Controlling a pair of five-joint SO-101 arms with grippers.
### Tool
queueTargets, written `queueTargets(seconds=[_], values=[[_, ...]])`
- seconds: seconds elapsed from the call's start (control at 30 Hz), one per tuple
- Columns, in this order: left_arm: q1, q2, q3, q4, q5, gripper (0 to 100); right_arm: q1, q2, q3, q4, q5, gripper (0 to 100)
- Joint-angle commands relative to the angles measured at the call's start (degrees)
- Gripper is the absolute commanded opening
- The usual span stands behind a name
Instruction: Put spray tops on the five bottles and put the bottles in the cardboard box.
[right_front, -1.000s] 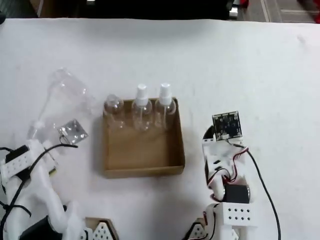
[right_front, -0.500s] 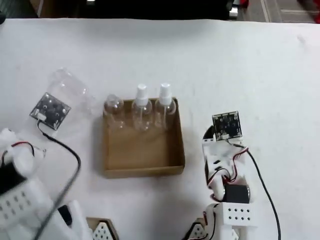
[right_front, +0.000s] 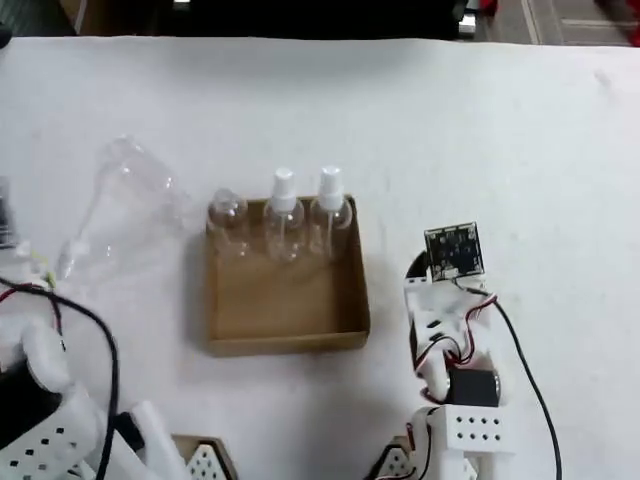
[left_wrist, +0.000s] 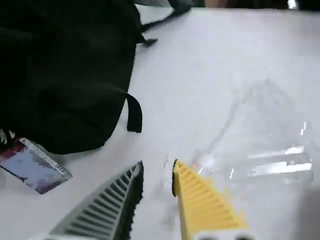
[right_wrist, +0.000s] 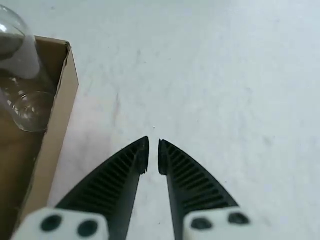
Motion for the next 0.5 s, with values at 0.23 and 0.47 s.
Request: queueTargets(seconds=[0.23, 0.47], values=[[-2.42, 23.87, 0.53, -8.97, 12.66, 10, -0.48, -0.48, -0.18, -1.27, 0.7, 1.5], [-2.77, 39.52, -5.71, -4.31, 23.38, 16, -0.57, -0.48, -0.18, -1.27, 0.7, 1.5]])
